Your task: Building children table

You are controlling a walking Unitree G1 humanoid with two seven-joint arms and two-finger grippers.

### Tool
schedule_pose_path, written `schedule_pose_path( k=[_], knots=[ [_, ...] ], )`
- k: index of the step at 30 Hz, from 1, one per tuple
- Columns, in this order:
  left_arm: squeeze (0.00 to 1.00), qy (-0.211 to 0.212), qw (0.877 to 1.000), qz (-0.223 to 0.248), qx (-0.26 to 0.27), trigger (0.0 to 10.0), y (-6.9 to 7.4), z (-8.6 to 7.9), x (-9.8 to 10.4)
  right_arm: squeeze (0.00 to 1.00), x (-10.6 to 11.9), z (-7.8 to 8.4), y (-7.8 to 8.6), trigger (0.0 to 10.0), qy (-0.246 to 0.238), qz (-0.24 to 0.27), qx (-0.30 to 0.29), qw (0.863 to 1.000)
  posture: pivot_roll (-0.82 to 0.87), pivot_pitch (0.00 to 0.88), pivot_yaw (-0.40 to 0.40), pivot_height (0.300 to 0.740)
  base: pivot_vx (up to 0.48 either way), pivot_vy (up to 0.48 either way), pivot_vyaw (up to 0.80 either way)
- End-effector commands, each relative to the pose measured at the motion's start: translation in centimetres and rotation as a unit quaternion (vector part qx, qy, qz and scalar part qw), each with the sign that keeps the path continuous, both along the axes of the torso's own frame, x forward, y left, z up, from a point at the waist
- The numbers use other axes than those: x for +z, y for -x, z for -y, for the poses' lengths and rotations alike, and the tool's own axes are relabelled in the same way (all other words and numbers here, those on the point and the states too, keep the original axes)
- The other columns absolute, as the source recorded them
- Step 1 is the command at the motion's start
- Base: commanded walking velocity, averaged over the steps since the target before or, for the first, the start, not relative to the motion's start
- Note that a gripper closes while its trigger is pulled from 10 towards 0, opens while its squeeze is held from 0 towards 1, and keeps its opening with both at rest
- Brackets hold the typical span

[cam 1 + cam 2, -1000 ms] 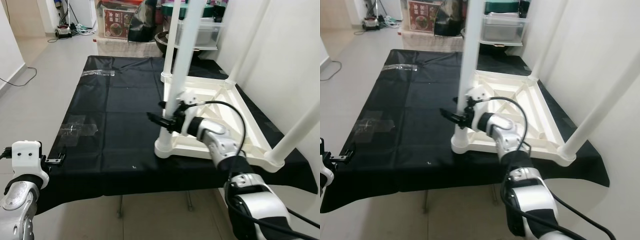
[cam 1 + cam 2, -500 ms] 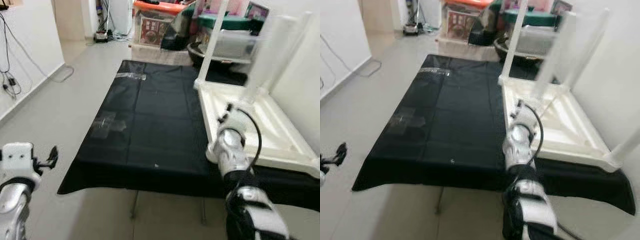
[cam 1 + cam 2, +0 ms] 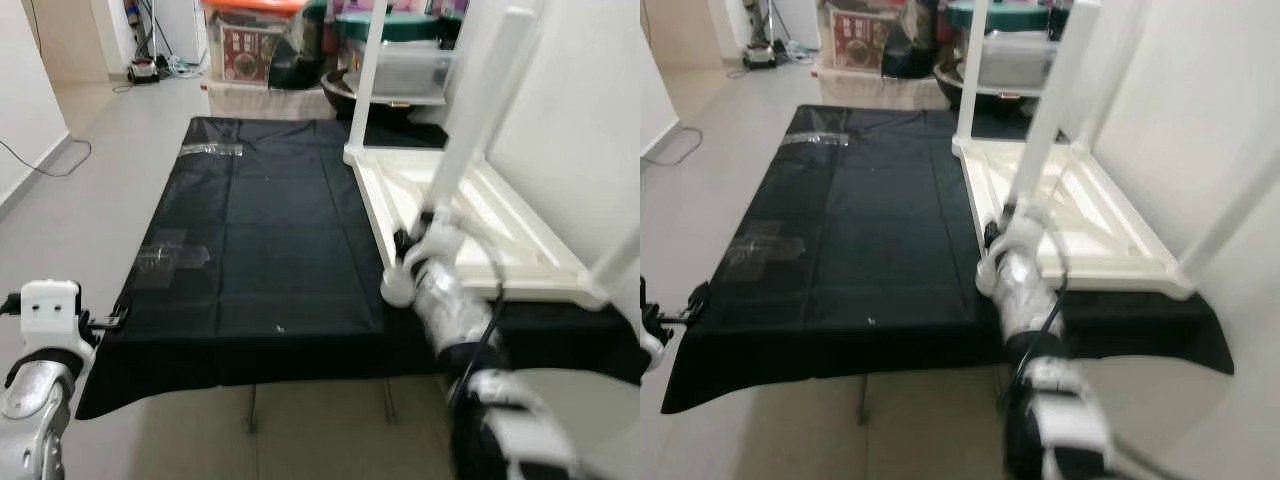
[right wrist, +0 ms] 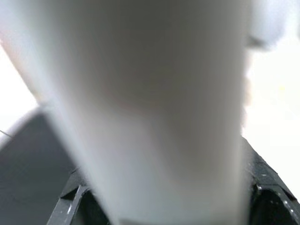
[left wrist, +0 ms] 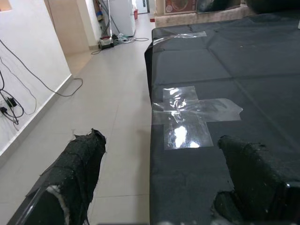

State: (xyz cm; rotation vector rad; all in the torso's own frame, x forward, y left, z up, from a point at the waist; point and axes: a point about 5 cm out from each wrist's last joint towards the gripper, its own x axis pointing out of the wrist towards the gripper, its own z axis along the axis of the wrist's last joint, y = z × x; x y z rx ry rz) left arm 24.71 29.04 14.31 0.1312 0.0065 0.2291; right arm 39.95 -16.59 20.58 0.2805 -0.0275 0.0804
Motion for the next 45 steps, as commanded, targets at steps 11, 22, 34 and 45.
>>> schedule_pose_path(
  k=[11,22,34,45],
  knots=[
    [0.0,-0.004,1.0,-0.01,-0.003,10.0,-0.2,-0.1,-0.4,0.0,-2.6,-5.2,1.9,10.0,0.087,0.035,0.376,0.922,0.14,0.0,-0.108,0.74,0.0,0.0,0.0],
    [0.0,-0.005,1.0,-0.011,-0.002,10.0,-0.1,-0.1,-0.4,0.0,-4.5,-8.9,2.4,0.0,0.116,0.024,0.387,0.914,0.14,0.0,-0.106,0.74,0.0,0.0,0.0],
    [0.0,0.0,1.0,-0.007,-0.003,10.0,0.0,-0.1,-0.3,0.0,-12.7,8.8,5.8,0.0,0.121,-0.281,-0.344,0.888,0.1,0.0,-0.087,0.74,0.0,0.0,0.0],
    [0.0,0.002,1.0,-0.005,-0.002,10.0,0.0,-0.1,-0.3,1.0,-10.3,5.4,3.1,10.0,0.088,-0.22,-0.228,0.945,0.1,0.0,-0.091,0.74,0.0,0.0,0.0]
  ],
)
